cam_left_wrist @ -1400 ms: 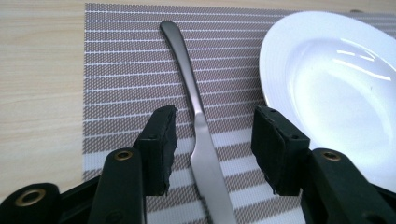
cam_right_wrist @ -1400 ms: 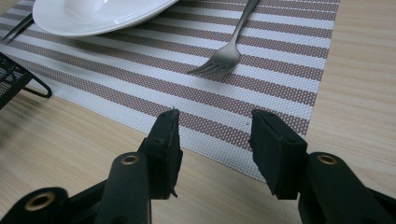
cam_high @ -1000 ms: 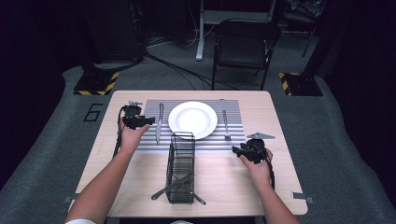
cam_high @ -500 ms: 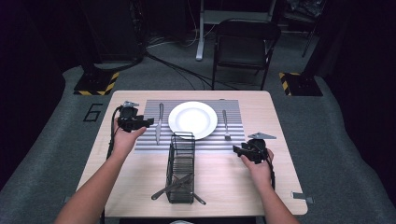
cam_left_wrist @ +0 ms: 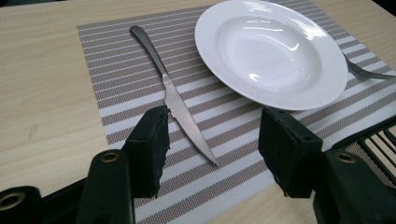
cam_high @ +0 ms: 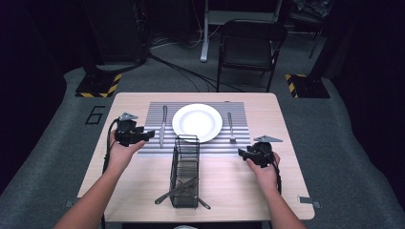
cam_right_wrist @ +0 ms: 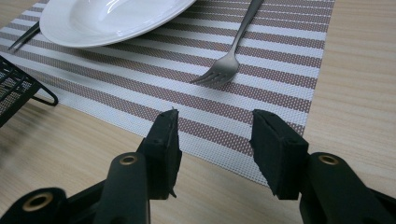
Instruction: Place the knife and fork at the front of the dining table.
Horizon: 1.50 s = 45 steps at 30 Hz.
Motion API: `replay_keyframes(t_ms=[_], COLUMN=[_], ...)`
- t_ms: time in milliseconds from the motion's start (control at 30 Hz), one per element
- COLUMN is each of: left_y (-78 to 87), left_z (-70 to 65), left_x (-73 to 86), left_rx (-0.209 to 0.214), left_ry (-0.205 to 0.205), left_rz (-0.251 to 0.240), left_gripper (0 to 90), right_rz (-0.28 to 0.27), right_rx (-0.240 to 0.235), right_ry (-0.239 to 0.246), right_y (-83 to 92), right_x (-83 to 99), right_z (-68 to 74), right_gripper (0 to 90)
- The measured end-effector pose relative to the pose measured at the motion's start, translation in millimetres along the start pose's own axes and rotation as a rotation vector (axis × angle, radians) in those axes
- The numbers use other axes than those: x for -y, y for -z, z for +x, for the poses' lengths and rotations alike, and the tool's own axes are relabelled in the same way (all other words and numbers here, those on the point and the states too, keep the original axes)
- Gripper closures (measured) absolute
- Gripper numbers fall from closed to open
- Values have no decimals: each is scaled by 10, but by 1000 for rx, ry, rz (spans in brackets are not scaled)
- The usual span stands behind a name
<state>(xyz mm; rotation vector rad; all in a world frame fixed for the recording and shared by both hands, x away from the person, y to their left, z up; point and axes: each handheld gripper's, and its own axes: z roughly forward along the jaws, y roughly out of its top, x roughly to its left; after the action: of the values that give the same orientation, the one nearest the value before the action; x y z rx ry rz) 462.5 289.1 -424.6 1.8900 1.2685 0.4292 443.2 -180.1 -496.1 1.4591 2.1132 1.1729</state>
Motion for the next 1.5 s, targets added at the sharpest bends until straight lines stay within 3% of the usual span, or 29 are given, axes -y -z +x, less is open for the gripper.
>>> replay_keyframes(t_ms=[467, 933, 1033, 1200, 1500], left_y=[78, -21, -37, -43, -146], left_z=[-44, 83, 120, 157, 156], left_x=[403, 853, 902, 918, 1021], left_rx=[20, 13, 9, -19, -11], left_ry=[-13, 11, 24, -16, -43], left_rz=[22, 8, -5, 23, 66], left_gripper=[424, 415, 415, 416, 419], right_rz=[0, 6, 6, 7, 17], right_rx=[-3, -5, -5, -6, -11], right_ry=[15, 16, 18, 19, 32], right_y=[7, -7, -9, -11, -40], right_x=[-7, -1, -1, 0, 7], right_z=[42, 69, 71, 71, 100], right_gripper=[515, 515, 515, 515, 515])
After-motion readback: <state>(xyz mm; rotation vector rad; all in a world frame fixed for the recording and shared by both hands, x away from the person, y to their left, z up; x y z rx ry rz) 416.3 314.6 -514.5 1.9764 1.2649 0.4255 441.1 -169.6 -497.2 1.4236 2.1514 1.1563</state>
